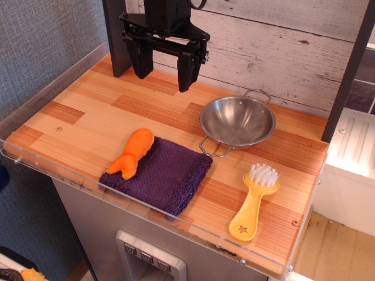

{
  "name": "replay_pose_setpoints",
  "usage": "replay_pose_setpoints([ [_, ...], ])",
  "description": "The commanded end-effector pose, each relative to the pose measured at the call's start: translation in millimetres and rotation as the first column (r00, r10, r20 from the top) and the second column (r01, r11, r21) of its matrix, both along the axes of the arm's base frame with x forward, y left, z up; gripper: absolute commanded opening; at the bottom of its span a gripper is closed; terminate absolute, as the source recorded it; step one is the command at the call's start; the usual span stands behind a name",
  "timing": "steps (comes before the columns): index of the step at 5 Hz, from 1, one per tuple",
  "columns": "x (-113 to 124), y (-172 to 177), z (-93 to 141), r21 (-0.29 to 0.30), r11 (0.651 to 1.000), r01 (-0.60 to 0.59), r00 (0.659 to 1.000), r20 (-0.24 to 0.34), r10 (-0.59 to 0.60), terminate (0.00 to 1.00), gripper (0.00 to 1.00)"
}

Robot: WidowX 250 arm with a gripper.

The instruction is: Move the pot to the left edge of the counter.

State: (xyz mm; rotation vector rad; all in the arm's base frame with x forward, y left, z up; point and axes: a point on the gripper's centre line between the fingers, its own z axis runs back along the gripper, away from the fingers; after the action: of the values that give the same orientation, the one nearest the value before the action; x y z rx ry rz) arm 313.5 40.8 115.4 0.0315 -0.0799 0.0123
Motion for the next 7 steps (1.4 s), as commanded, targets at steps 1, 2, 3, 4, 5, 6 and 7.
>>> replay_pose_setpoints([
  [1, 0.0, 0.0, 0.0, 0.000, 1.000, 0.000, 1.000, 0.000, 0.000, 0.00, 1.00],
  [2, 1.2, -48.5, -6.4, 0.013, 0.992, 0.125, 0.992, 0.000, -0.125, 0.00, 1.00],
  [3, 8.3, -88.2, -10.0, 0.023, 0.975, 0.222, 0.975, -0.001, -0.223, 0.00, 1.00],
  [4, 17.8, -125.0, -20.0, 0.051, 0.959, 0.278, 0.960, 0.004, -0.278, 0.00, 1.00],
  [5, 32.8, -137.9, -40.4, 0.065, 0.965, 0.255, 0.967, -0.001, -0.255, 0.00, 1.00],
  [6, 57.1, -136.9, -55.7, 0.084, 0.982, 0.170, 0.983, 0.059, -0.176, 0.00, 1.00],
  [7, 66.9, -131.4, -64.7, 0.094, 0.986, 0.137, 0.988, 0.065, -0.143, 0.00, 1.00],
])
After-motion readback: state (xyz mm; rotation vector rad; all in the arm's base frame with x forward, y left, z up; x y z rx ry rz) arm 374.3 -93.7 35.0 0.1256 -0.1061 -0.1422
